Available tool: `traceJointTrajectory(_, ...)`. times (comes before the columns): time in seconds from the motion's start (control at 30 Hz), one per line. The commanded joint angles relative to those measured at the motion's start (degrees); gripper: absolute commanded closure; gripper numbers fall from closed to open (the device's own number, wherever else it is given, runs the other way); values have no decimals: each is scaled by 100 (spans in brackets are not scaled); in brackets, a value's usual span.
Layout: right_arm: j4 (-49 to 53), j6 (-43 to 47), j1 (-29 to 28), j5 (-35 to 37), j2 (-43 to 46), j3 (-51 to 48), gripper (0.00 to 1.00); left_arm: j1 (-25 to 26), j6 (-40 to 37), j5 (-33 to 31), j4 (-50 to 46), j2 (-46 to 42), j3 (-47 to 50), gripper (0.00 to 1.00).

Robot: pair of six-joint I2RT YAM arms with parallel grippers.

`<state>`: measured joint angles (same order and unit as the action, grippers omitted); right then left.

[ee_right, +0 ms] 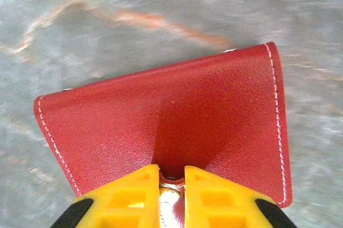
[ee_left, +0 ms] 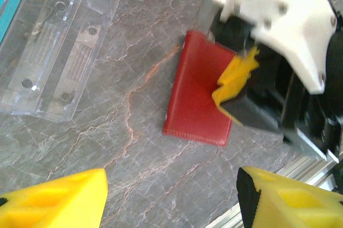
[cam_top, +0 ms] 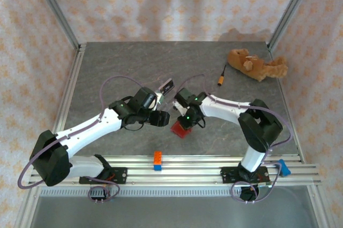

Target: Put the credit cards into the card holder

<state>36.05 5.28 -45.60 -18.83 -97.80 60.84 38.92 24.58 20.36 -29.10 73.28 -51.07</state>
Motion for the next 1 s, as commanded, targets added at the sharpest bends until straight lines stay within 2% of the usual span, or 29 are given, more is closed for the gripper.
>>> traceJointTrajectory(0.0,-193,147,-44,-229,446,-305,86,2,-182,86,-119,119,52,34)
traceJointTrajectory(0.1,-527,90,-54,-401,1002,-627,87,3,-113,262,-21,251,69,34)
traceJointTrajectory(0.23,-1006,16,-54,-104,1713,-1040,87,2,10,560,430,351,255,34)
traceJointTrajectory(0.37,-1546,-39,-54,-145,2304,-1471,89,2,84,801,588,508,289,34)
traceJointTrajectory(0.5,-1862,20,-54,-234,2696,-1733,92,-9,190,1055,887,499,404,33)
traceJointTrajectory(0.63,-2331,391,-54,-414,3135,-2047,92,-45,325,1614,1247,572,458,31)
traceJointTrajectory(0.73,-2513,774,-53,-470,3255,-2144,92,-68,172,1601,828,619,219,30)
traceJointTrajectory(0.83,-2812,867,-54,-538,3256,-2220,93,-74,55,1939,810,596,105,30)
traceJointTrajectory(0.9,-2995,917,-53,-515,3229,-2267,94,-107,139,2135,990,591,158,37)
traceJointTrajectory(0.97,-3171,957,-54,-513,3227,-2310,96,-168,262,2170,1084,580,186,54)
